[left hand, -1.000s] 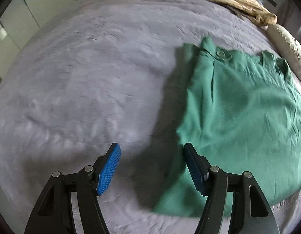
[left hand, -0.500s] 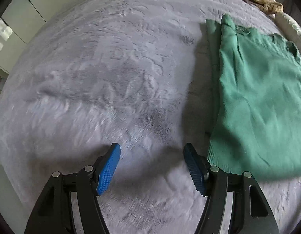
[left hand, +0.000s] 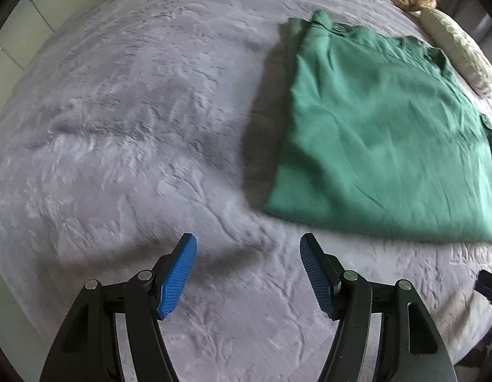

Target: Fold large clothes

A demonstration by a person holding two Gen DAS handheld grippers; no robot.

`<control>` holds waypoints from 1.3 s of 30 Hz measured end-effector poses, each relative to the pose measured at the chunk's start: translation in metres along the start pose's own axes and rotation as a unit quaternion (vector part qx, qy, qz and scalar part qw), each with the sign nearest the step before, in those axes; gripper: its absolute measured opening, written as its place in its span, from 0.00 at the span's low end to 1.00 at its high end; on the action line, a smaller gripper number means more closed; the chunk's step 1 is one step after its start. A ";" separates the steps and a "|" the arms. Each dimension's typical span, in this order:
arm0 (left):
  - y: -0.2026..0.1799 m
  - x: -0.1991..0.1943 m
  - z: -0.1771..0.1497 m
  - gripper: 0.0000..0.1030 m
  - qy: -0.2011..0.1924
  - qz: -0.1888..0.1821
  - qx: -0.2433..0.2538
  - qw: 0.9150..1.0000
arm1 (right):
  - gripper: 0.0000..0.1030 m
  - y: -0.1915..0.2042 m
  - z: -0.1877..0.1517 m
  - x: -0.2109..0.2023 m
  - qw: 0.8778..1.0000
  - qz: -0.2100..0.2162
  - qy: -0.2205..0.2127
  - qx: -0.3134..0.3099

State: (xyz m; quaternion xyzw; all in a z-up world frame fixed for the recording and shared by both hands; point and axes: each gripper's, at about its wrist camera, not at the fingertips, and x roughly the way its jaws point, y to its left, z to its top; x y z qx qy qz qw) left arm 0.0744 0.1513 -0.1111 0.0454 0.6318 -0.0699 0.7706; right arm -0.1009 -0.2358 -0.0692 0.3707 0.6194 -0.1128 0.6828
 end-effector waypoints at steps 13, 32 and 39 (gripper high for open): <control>-0.012 -0.012 -0.007 1.00 0.002 -0.018 0.023 1.000 | 0.78 0.059 0.010 0.030 0.999 0.049 0.011 -0.016; -0.001 0.020 0.008 1.00 0.025 -0.033 0.029 0.999 | 1.00 0.120 0.002 0.068 0.992 0.124 0.018 -0.012; 0.007 0.043 0.014 1.00 0.027 -0.034 0.033 0.999 | 1.00 0.130 0.004 0.080 0.990 0.141 0.020 -0.008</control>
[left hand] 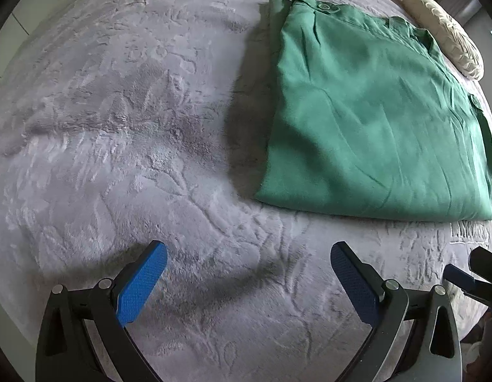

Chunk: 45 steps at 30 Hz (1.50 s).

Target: Fold large clothes

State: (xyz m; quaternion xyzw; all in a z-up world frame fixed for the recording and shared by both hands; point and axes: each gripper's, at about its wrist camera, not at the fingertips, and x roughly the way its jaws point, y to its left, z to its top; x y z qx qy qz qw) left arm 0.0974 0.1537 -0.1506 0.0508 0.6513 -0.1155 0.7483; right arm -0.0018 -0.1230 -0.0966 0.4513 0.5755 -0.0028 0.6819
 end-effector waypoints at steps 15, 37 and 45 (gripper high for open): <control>0.040 0.011 0.046 1.00 -0.037 -0.115 -0.056 0.991 | 1.00 0.026 0.034 0.071 0.977 0.204 -0.001 0.055; -0.008 0.053 0.145 1.00 0.066 -0.461 -0.082 0.881 | 0.10 0.055 0.073 0.048 0.953 0.300 -0.017 0.035; -0.060 0.058 0.151 0.28 0.063 -0.299 0.005 0.952 | 0.17 0.047 0.054 0.059 0.978 0.202 0.047 -0.021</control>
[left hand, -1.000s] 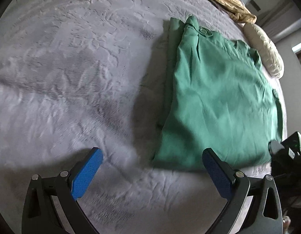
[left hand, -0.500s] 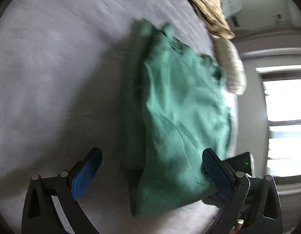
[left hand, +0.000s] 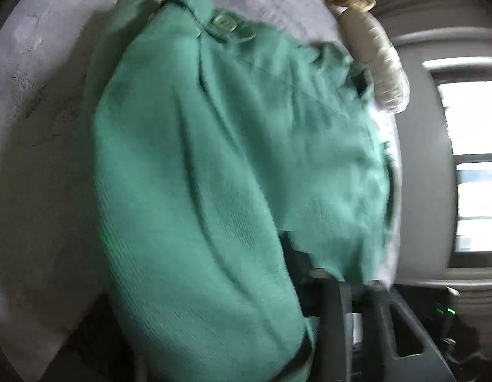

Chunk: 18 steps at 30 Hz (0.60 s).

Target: Fold large clothes

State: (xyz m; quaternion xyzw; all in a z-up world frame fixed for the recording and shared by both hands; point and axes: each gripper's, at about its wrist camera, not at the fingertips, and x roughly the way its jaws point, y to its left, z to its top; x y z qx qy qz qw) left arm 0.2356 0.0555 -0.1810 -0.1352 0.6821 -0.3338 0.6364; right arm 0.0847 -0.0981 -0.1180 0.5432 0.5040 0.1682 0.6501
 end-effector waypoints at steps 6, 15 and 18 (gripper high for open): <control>-0.023 -0.019 -0.009 0.21 -0.056 0.039 0.038 0.997 | 0.17 -0.001 -0.004 -0.062 0.996 -0.074 0.013 -0.050; -0.108 -0.045 -0.003 0.19 -0.114 0.066 0.107 0.985 | 0.06 -0.049 0.049 -0.106 0.966 -0.237 -0.075 -0.078; -0.161 -0.043 -0.003 0.19 -0.123 0.079 0.155 0.977 | 0.04 -0.061 0.049 -0.099 0.966 -0.229 -0.079 -0.085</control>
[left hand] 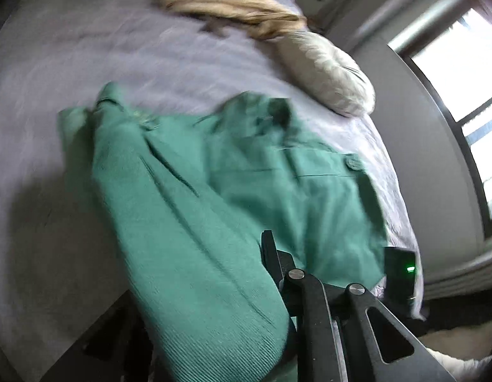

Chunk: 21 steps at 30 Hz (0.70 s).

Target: Fold large clothes

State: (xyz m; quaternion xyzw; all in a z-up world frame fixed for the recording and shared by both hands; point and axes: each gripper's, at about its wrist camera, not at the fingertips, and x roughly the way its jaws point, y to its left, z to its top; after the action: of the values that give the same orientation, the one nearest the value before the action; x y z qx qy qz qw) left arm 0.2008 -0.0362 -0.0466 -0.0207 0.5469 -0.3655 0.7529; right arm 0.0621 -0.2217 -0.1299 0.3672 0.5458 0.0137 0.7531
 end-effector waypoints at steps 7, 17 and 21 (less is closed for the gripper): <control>-0.129 0.017 0.026 0.19 -0.009 0.010 0.147 0.989 | 0.04 -0.037 -0.004 -0.018 0.994 0.096 -0.004 0.055; -0.265 0.158 0.022 0.19 0.073 0.030 0.250 0.965 | 0.10 -0.147 -0.046 -0.126 0.982 0.088 -0.092 0.138; -0.273 0.196 0.001 0.25 0.091 0.087 0.268 0.955 | 0.10 -0.183 -0.060 -0.140 0.975 0.100 -0.101 0.171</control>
State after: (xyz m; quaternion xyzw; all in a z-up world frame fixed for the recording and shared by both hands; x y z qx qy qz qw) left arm 0.0840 -0.3491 -0.0868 0.2621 0.4947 -0.4322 0.7070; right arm -0.1145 -0.3820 -0.1281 0.5428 0.4216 -0.0419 0.7252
